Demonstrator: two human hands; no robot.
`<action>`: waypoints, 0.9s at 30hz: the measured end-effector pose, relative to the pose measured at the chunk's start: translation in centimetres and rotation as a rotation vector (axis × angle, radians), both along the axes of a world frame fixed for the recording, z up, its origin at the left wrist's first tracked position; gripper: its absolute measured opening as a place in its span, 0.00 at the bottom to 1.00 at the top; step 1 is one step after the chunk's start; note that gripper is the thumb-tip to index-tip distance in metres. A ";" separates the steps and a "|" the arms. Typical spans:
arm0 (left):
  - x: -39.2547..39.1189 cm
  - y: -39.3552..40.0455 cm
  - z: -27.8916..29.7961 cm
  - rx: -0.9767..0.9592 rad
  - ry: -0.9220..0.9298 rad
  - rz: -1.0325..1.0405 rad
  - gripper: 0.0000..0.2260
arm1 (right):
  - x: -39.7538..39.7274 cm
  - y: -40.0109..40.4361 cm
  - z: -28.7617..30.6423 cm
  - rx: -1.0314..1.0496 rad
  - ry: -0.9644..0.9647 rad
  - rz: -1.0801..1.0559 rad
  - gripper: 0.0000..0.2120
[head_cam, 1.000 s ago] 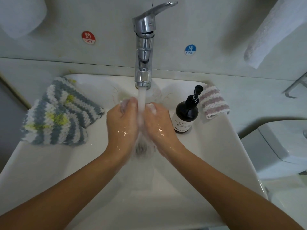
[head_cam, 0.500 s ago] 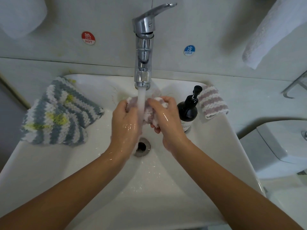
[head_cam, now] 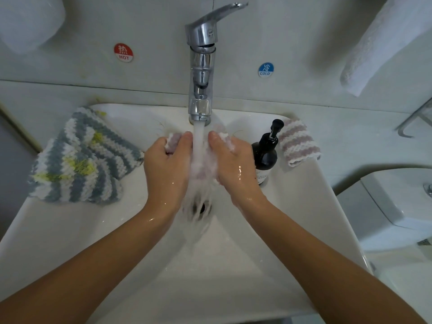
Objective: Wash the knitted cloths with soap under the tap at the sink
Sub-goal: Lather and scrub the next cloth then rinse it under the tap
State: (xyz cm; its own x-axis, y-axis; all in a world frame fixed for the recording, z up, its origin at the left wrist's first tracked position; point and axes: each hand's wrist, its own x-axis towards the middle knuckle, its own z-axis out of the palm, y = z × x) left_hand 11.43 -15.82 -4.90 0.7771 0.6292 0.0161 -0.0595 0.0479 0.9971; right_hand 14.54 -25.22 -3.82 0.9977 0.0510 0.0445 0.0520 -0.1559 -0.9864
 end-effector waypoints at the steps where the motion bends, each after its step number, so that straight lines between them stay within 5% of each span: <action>1: 0.0 -0.1 0.0 -0.020 0.001 -0.004 0.18 | 0.0 0.0 0.1 -0.012 -0.004 -0.011 0.20; 5: -0.3 -0.3 -0.1 -0.025 0.016 -0.026 0.15 | -0.1 -0.1 0.3 -0.016 0.029 -0.004 0.20; 10: -0.8 -0.8 -0.1 0.038 0.025 -0.075 0.14 | -1.3 0.5 -0.3 -0.025 0.069 0.157 0.05; 16: -0.6 -1.4 -0.7 0.039 0.069 -0.112 0.19 | -2.3 1.6 -0.5 0.019 0.086 0.073 0.21; 21: -0.7 -1.7 -0.2 0.106 0.006 -0.042 0.20 | -2.3 1.8 -0.1 0.060 -0.102 0.014 0.13; 27: -1.6 -3.0 -0.8 0.267 0.029 -0.079 0.18 | -1.2 1.2 -1.2 -0.008 -0.021 -0.048 0.19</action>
